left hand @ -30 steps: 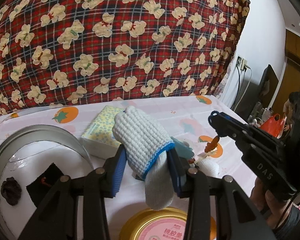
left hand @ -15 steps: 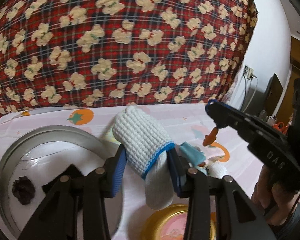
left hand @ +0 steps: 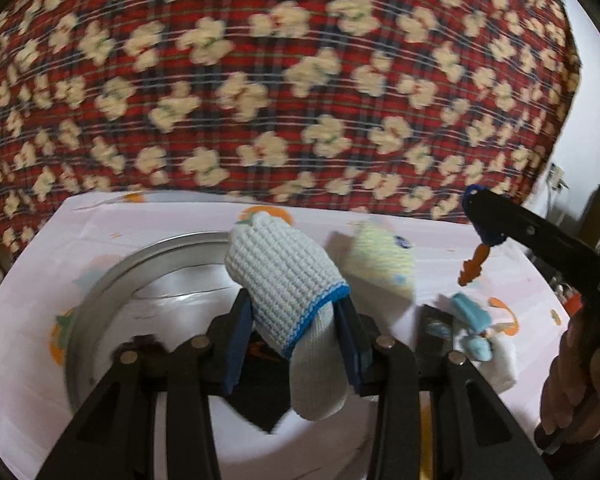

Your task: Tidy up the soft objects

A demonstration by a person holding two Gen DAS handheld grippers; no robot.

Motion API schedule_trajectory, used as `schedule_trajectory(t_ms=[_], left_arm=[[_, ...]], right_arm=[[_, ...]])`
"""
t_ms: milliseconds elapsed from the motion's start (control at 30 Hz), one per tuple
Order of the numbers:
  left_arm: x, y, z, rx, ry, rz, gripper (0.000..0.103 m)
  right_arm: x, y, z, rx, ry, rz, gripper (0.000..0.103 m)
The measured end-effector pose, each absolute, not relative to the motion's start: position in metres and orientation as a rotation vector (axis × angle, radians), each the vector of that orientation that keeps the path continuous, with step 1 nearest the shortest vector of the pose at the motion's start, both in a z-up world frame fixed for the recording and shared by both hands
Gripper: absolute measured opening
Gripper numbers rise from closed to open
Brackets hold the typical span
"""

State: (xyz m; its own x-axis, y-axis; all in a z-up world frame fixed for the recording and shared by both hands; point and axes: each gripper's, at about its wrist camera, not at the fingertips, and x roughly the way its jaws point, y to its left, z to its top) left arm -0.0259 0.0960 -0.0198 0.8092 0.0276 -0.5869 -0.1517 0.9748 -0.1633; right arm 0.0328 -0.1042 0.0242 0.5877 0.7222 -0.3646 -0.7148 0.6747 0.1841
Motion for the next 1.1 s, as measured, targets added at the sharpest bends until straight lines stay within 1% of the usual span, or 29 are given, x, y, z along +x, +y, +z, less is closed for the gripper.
schedule_trajectory(t_ms=[267, 567, 833, 900, 933, 967, 1000, 1033, 1067, 1100], left_arm=[[-0.026, 0.138, -0.039, -0.246, 0.669, 0.171, 0.040], [-0.027, 0.155, -0.055, -0.255, 0.709, 0.205, 0.039], [-0.025, 0.155, -0.061, -0.246, 0.730, 0.218, 0.040], [-0.024, 0.153, -0.061, -0.240, 0.735, 0.223, 0.041], [-0.023, 0.152, -0.061, -0.241, 0.741, 0.225, 0.043], [-0.023, 0.151, -0.061, -0.242, 0.745, 0.226, 0.047], [-0.024, 0.151, -0.061, -0.240, 0.746, 0.230, 0.048], [-0.024, 0.150, -0.060, -0.232, 0.746, 0.243, 0.054], [-0.026, 0.150, -0.059, -0.224, 0.742, 0.255, 0.060], [-0.028, 0.150, -0.057, -0.220, 0.734, 0.265, 0.062]], right_arm=[[0.043, -0.044, 0.015, -0.071, 0.544, 0.905, 0.011], [0.060, -0.005, -0.017, -0.151, 0.715, 0.914, 0.011], [0.059, 0.011, -0.028, -0.197, 0.752, 0.932, 0.011], [0.060, 0.012, -0.028, -0.198, 0.756, 0.937, 0.011], [0.061, 0.013, -0.029, -0.203, 0.761, 0.937, 0.016], [0.062, 0.015, -0.030, -0.209, 0.771, 0.940, 0.026], [0.063, 0.015, -0.031, -0.212, 0.777, 0.939, 0.034], [0.064, 0.013, -0.031, -0.207, 0.774, 0.931, 0.048], [0.065, 0.011, -0.031, -0.199, 0.770, 0.925, 0.051], [0.066, 0.007, -0.029, -0.181, 0.764, 0.922, 0.051]])
